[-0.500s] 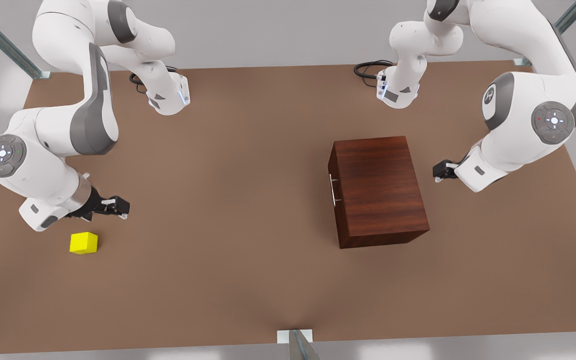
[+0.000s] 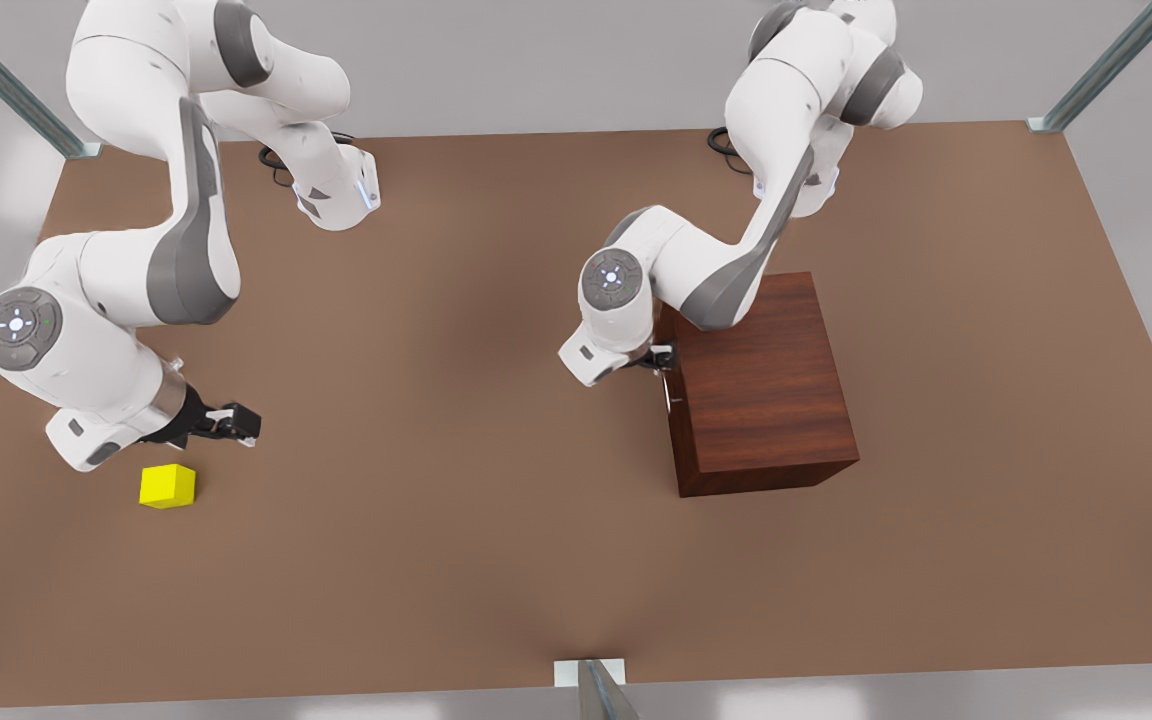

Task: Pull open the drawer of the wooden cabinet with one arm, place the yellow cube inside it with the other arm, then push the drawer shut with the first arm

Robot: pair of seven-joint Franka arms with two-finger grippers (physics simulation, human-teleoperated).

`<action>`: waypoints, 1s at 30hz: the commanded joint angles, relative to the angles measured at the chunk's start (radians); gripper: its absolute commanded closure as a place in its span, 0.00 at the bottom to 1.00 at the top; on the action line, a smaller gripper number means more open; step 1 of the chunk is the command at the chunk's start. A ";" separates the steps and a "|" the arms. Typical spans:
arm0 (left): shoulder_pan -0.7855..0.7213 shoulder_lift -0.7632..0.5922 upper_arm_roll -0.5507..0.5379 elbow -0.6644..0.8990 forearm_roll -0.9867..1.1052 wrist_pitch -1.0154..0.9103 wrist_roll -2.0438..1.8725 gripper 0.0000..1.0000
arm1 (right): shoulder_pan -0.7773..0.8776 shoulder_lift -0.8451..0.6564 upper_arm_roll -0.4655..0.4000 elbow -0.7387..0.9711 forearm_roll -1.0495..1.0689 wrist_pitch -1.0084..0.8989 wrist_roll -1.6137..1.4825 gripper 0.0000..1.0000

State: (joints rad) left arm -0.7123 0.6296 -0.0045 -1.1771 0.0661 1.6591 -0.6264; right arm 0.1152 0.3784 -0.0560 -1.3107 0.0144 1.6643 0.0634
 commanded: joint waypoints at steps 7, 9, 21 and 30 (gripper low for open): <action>-0.019 0.068 0.005 -0.048 0.119 0.007 -0.779 0.21 | -0.229 0.123 -0.001 -0.145 0.032 0.287 -0.338 0.00; -0.010 0.068 0.005 -0.061 0.138 -0.005 -0.759 0.29 | -0.278 0.159 -0.001 -0.151 0.032 0.322 -0.415 0.00; -0.019 0.068 0.004 -0.087 0.173 -0.030 -0.497 0.34 | -0.417 0.226 -0.007 -0.194 -0.031 0.328 -0.654 0.00; -0.016 0.081 0.003 -0.090 0.201 -0.050 -0.418 0.34 | -0.391 0.465 -0.001 0.036 -0.080 0.394 -0.652 0.00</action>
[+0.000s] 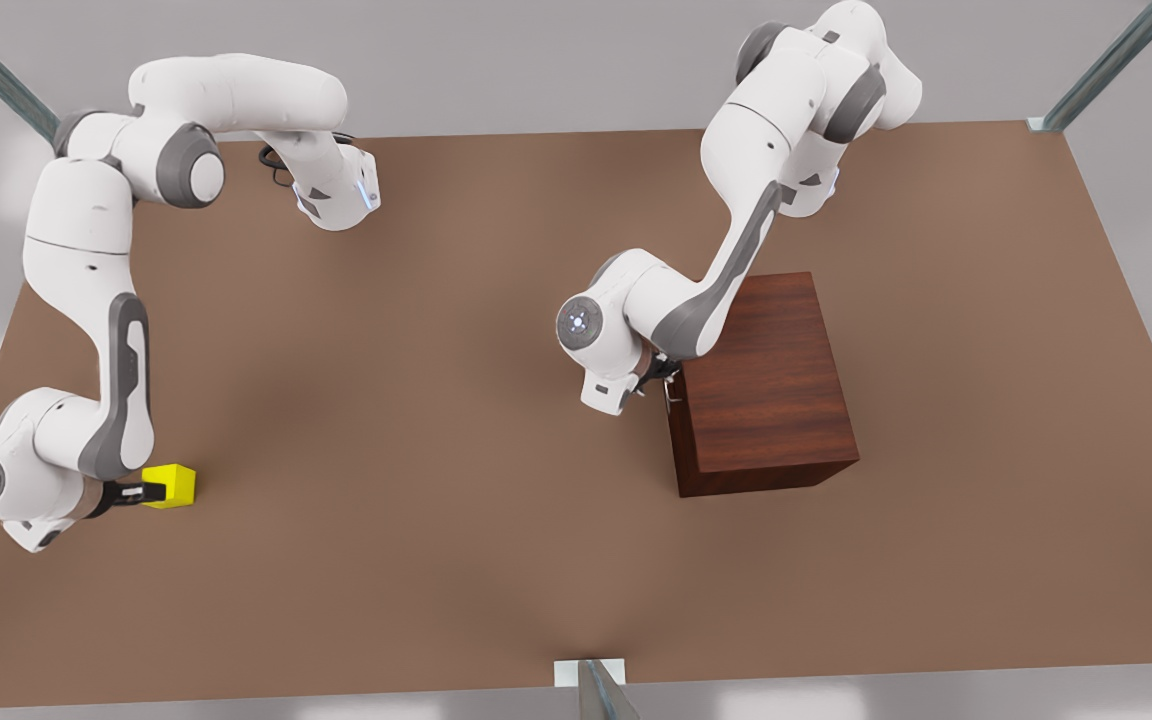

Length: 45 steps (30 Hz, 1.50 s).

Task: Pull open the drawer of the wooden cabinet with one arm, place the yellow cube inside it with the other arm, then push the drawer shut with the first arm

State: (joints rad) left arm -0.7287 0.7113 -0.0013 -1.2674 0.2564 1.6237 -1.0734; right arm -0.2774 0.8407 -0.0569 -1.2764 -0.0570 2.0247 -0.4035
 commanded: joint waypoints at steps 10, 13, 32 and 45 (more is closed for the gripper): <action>0.000 0.022 -0.002 -0.003 0.006 0.002 0.021 0.35 | 0.007 0.005 0.003 -0.063 -0.004 0.045 -0.150 0.00; -0.003 0.031 -0.003 0.003 0.010 0.016 0.017 0.35 | 0.003 -0.006 0.003 -0.104 0.023 0.051 -0.152 0.00; -0.061 0.102 -0.008 0.152 0.009 0.059 -0.042 0.35 | -0.003 -0.031 0.002 -0.244 0.023 0.324 -0.138 0.08; -0.098 0.117 -0.052 0.264 0.009 0.117 -0.132 0.34 | 0.038 -0.290 0.103 -0.242 0.017 0.025 0.057 0.40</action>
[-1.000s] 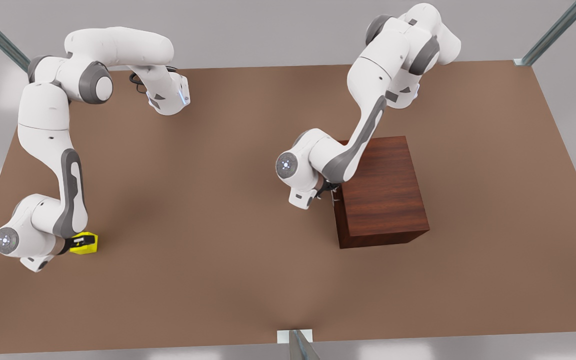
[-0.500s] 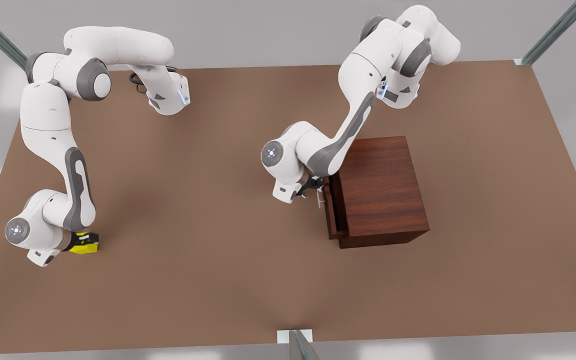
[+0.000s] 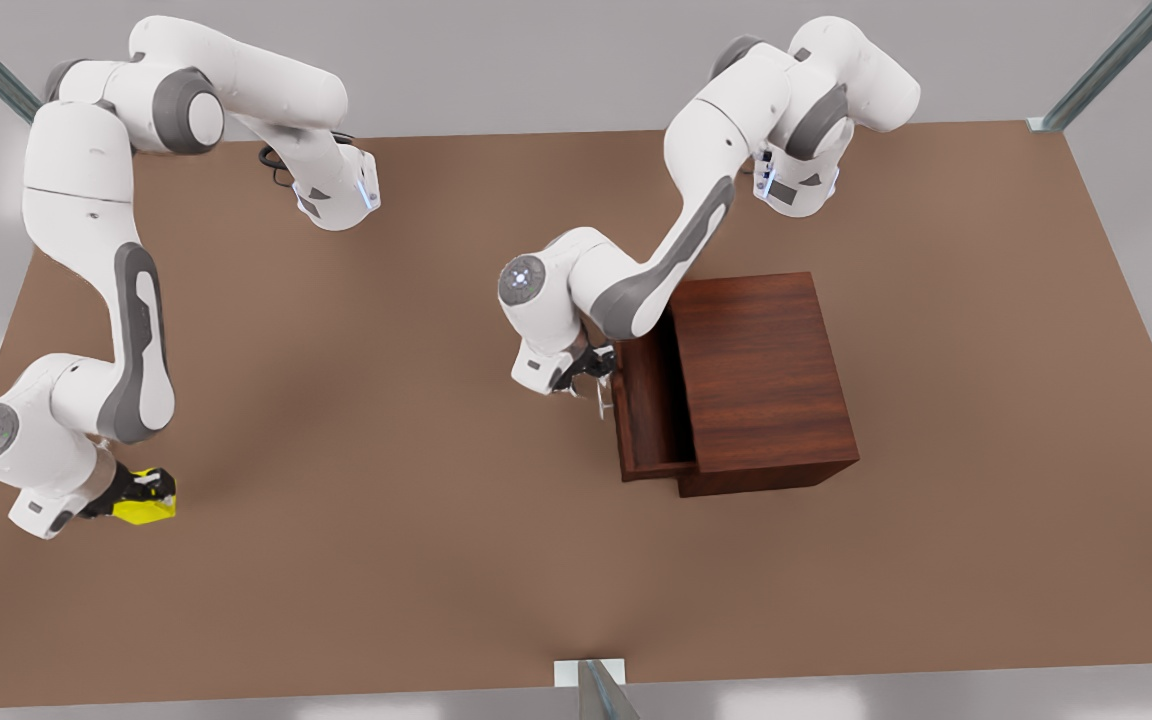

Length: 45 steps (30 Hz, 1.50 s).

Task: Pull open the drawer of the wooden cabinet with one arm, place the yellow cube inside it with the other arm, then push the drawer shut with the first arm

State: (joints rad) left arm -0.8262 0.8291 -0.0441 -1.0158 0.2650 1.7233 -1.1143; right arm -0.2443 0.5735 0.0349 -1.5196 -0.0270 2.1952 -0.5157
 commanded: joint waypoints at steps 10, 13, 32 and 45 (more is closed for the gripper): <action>0.470 -0.240 -0.011 0.120 -0.276 -0.403 0.524 0.00 | 0.106 -0.136 0.436 0.088 -0.149 -0.396 0.933 0.39; 0.567 -0.235 0.000 0.115 -0.270 -0.407 0.331 0.25 | 0.253 -0.123 0.435 0.157 -0.198 -0.479 1.238 0.39; 0.648 -0.226 0.013 0.097 -0.334 -0.323 -0.285 0.79 | 0.846 0.281 0.372 0.702 -0.192 -0.443 2.200 0.39; 0.665 -0.212 0.016 0.095 -0.337 -0.320 -0.279 0.79 | 0.910 0.324 0.370 0.702 -0.192 -0.287 1.941 0.39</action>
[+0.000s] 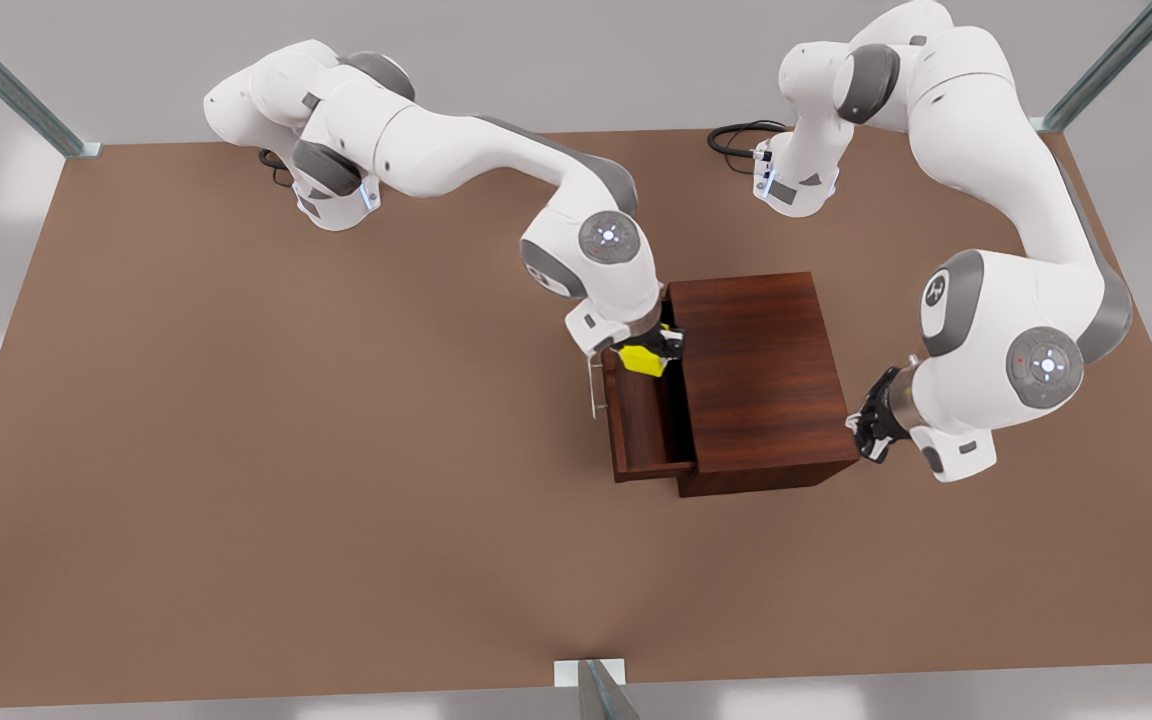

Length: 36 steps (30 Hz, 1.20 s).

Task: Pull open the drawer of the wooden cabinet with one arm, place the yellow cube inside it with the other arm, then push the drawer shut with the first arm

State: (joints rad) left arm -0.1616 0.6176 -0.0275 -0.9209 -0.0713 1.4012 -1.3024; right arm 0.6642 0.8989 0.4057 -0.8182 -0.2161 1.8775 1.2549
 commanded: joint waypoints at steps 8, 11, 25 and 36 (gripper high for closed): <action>0.001 0.007 0.000 0.001 -0.001 0.007 -0.090 0.79 | 0.014 0.011 -0.015 -0.025 -0.009 0.032 0.018 0.39; 0.001 0.007 0.000 0.001 0.001 0.007 -0.090 0.79 | 0.025 0.020 -0.015 -0.059 -0.029 0.034 -0.006 0.39; -0.144 0.011 -0.009 0.001 -0.087 0.097 -0.403 0.79 | -0.245 -0.228 -0.015 -0.068 -0.150 -0.279 -0.319 0.00; -0.516 0.129 -0.014 -0.085 -0.107 0.436 -0.994 0.79 | -0.620 -0.698 -0.317 -0.532 0.144 -0.345 -1.189 0.00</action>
State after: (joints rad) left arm -0.6648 0.7458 -0.0419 -0.9916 -0.2048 1.7304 -1.7516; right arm 0.0252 0.2363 0.1256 -1.2965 -0.1669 1.5277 0.7789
